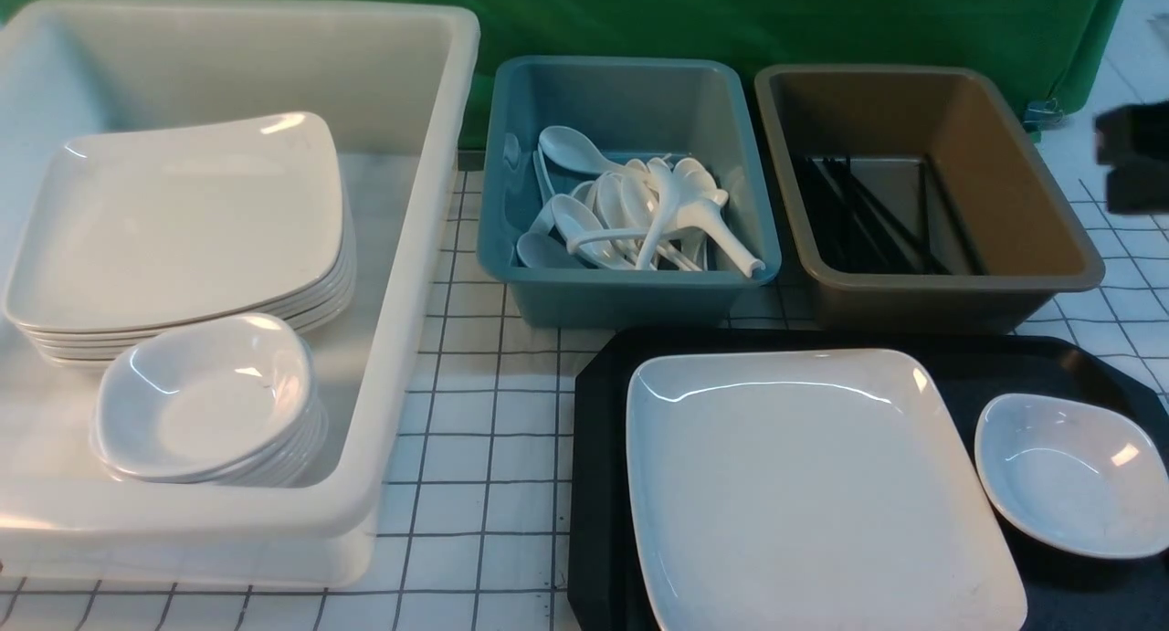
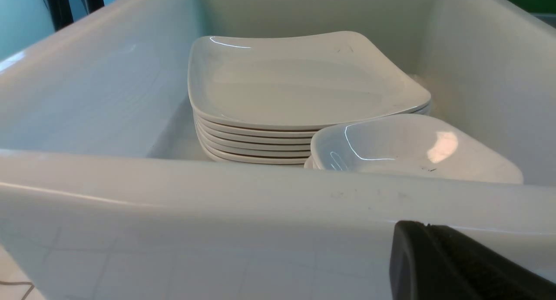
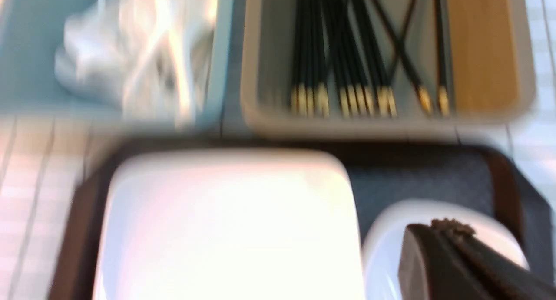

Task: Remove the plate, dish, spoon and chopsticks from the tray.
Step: Use the left arm to grab a plate from the dinner plate

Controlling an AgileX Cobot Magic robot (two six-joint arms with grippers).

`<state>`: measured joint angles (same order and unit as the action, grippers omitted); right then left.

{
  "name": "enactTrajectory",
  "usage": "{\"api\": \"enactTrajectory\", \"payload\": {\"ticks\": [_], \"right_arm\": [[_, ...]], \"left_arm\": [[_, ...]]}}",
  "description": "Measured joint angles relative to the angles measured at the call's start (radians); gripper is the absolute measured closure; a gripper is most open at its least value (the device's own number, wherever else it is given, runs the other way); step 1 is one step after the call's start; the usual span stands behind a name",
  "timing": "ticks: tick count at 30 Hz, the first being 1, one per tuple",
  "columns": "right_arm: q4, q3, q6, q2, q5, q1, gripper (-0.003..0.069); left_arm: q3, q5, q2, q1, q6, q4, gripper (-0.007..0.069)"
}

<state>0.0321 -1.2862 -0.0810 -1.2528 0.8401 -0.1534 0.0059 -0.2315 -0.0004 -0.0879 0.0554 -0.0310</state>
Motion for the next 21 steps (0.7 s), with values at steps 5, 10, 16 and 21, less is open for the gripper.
{"api": "enactTrajectory", "payload": {"ticks": [5,10,16,21], "right_arm": [[0.002,0.017,0.059,0.161,0.237,0.0,0.0629],[0.004,0.098,0.067,0.334,0.29,0.0,0.0629],[0.004,0.24,0.074,0.592,0.291,0.0,0.0629],[-0.002,0.383,0.097,0.826,0.267,0.0,0.0629]], "left_arm": [[0.0,0.0,0.0,0.0,0.0,0.0,0.0603],[0.0,0.0,0.0,0.0,0.0,0.0,0.0603],[0.0,0.0,0.0,0.0,0.0,0.0,0.0603],[0.0,0.0,0.0,0.0,0.0,0.0,0.0603]]}}
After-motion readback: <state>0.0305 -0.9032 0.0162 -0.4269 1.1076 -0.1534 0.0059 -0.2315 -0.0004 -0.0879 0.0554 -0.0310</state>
